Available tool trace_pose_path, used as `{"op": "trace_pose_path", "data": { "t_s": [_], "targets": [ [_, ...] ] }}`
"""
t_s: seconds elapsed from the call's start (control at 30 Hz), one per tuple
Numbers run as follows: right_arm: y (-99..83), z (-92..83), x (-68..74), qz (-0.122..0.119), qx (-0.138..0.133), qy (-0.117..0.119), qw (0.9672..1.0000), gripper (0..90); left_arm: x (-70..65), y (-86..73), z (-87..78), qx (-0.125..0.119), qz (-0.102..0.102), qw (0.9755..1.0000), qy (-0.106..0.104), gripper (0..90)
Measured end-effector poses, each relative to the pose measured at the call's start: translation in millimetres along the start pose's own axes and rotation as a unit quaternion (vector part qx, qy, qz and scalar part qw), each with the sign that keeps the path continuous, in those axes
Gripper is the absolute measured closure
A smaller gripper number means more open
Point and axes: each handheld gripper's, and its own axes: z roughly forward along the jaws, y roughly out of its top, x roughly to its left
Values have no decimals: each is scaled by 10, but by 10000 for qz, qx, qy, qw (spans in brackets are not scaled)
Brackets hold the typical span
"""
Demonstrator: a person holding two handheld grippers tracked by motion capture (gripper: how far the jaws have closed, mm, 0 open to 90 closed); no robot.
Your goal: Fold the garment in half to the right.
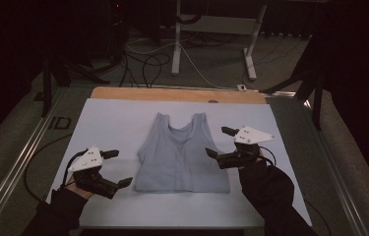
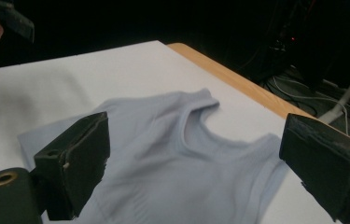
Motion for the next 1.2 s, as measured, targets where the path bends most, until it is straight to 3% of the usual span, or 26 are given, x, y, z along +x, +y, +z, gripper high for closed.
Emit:
{"op": "trace_pose_path", "data": {
  "t_s": [0.17,0.47,0.57,0.87,1.0,1.2],
  "targets": [
    [109,176,-43,-6,-14,83,10000,88,-10,30,19,27,-80,9999,75,5],
    [255,461,-93,-98,50,236,9997,88,-64,80,79,181,8,9997,182,5],
    [280,571,-105,-90,95,307,9994,88,-91,87,83,162,-81,9994,283,5],
    [386,943,-82,-139,234,480,9985,88,-107,51,160,167,-159,9985,489,5],
    [420,1102,-58,-142,239,546,9981,88,-107,15,257,294,-192,9975,612,5],
    [413,1328,-19,-184,373,633,9971,88,-113,-88,382,445,-304,9967,607,5]
  ]
}}
